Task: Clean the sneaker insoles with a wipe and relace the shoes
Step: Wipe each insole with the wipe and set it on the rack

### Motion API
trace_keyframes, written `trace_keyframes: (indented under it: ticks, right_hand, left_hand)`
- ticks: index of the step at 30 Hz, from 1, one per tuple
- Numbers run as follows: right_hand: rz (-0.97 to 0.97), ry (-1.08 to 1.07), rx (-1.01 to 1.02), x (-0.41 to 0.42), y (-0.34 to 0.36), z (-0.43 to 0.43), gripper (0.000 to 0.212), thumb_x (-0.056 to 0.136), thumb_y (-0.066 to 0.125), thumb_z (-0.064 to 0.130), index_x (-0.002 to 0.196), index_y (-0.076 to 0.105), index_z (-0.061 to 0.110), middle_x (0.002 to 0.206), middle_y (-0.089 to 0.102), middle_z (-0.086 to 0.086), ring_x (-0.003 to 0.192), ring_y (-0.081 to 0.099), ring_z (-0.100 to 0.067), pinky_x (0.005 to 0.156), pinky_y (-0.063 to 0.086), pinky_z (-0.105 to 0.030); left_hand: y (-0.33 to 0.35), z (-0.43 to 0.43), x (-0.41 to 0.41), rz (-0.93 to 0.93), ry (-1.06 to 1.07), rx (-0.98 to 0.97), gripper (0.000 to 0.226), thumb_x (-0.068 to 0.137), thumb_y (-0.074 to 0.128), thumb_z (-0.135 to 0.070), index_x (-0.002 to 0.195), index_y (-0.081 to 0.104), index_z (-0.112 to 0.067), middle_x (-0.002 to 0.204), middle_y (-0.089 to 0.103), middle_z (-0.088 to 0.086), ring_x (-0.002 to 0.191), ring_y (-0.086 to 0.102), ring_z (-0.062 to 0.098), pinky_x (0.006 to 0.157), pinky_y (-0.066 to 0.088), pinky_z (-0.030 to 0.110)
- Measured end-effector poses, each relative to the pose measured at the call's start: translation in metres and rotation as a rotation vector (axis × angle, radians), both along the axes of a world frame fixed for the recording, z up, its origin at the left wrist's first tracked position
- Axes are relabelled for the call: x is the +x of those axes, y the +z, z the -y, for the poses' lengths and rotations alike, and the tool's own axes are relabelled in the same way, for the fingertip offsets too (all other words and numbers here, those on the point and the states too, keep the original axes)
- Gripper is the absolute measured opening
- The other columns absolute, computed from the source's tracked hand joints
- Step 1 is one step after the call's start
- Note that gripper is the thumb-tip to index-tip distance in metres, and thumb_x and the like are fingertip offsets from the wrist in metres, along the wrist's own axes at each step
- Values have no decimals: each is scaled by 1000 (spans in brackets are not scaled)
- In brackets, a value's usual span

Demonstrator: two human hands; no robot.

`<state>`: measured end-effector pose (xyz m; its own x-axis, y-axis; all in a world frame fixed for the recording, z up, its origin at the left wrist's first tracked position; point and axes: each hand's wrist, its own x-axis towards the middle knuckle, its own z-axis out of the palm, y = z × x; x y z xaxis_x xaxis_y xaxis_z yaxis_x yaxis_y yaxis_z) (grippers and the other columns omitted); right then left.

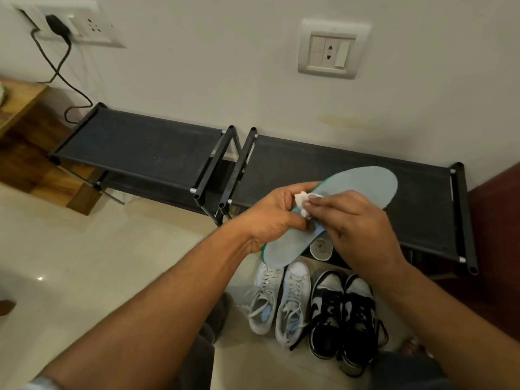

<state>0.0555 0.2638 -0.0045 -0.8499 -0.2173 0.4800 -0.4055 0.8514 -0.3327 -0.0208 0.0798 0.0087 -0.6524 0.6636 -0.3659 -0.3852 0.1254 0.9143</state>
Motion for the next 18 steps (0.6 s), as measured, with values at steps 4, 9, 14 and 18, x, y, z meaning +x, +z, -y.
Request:
trace_keyframes:
  ticks: [4, 9, 14, 18]
  right_hand:
    - [36, -272, -134, -17, 1, -28, 26, 89, 74, 0, 112, 80, 12, 111, 77, -5, 101, 70, -26, 96, 46, -26]
    - [-2, -10, -32, 0, 0, 3, 24, 89, 74, 8, 112, 80, 9, 113, 76, -6, 102, 68, -25, 95, 49, -30]
    - [24, -285, -191, -19, 8, -23, 23, 92, 72, 3, 112, 79, 12, 112, 76, -3, 102, 69, -22, 95, 47, -24]
    - [15, -24, -49, -5, 1, 0, 24, 89, 76, 3, 111, 80, 10, 112, 75, -4, 103, 66, -21, 96, 44, -24]
  left_hand:
    - [-1, -2, -1, 18, 4, -5, 77, 87, 65, 22, 152, 56, -18, 114, 77, 7, 90, 73, 14, 78, 59, 28]
    - [0, 1, -1, -24, -3, -27, 74, 86, 65, 24, 148, 58, -16, 114, 76, 8, 97, 72, 15, 83, 58, 30]
    - [3, -2, -2, -2, 8, -5, 76, 88, 65, 22, 153, 54, -16, 114, 76, 8, 91, 72, 14, 78, 59, 27]
    - [1, -3, 1, -20, 17, -7, 75, 86, 63, 25, 150, 57, -13, 118, 74, 10, 101, 71, 16, 87, 60, 28]
